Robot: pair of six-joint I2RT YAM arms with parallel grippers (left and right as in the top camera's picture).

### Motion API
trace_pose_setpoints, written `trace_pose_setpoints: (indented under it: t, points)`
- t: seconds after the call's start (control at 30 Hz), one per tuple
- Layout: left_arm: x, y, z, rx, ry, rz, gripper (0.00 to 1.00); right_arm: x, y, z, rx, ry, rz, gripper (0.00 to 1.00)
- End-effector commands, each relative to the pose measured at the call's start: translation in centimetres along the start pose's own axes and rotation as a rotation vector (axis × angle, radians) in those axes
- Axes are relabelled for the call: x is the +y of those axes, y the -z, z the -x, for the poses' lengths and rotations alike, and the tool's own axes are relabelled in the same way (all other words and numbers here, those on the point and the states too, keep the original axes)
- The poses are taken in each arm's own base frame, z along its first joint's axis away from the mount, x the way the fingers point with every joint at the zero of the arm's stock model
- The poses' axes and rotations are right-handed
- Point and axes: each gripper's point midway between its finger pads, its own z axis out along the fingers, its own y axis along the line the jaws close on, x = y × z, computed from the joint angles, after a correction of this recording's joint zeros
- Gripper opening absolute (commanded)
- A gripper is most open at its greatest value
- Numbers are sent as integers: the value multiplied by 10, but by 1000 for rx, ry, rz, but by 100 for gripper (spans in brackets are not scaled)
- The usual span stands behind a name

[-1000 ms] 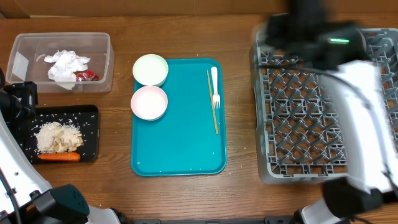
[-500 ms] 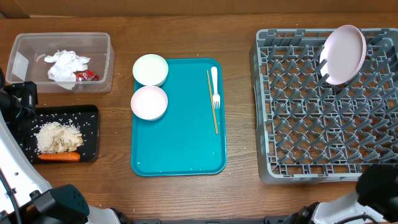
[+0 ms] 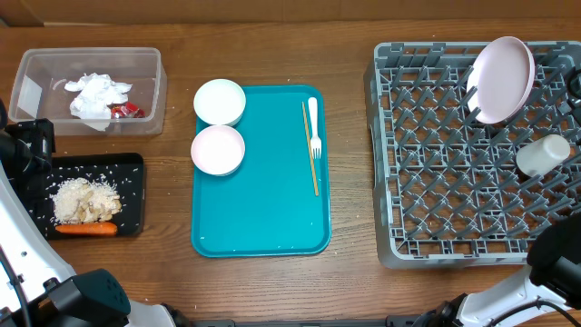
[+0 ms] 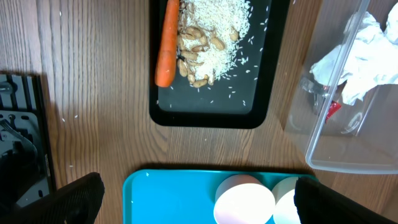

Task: Sort waste into correct bins and load items into the dishwasher rack
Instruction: 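Set the white cup down in the rack's right side and release, then reach the right gripper to the pink bowl on the teal tray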

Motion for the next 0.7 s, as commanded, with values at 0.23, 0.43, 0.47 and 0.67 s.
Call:
trace_pose_setpoints:
  t: [0.23,0.43,0.47,0.67]
  points:
    - [1,1,1,-7,-11,3,100,48,69,-18,-37,113,165,100]
    - [1,1,1,-7,-11,3,100,190,208,-147,-75,674,753,100]
    - [1,1,1,-7,-11,3,100,207,217,-172,-51,743,810,100]
    - [1,1,1,-7,-11,3,100,289,198,-337,187,1055,909,78]
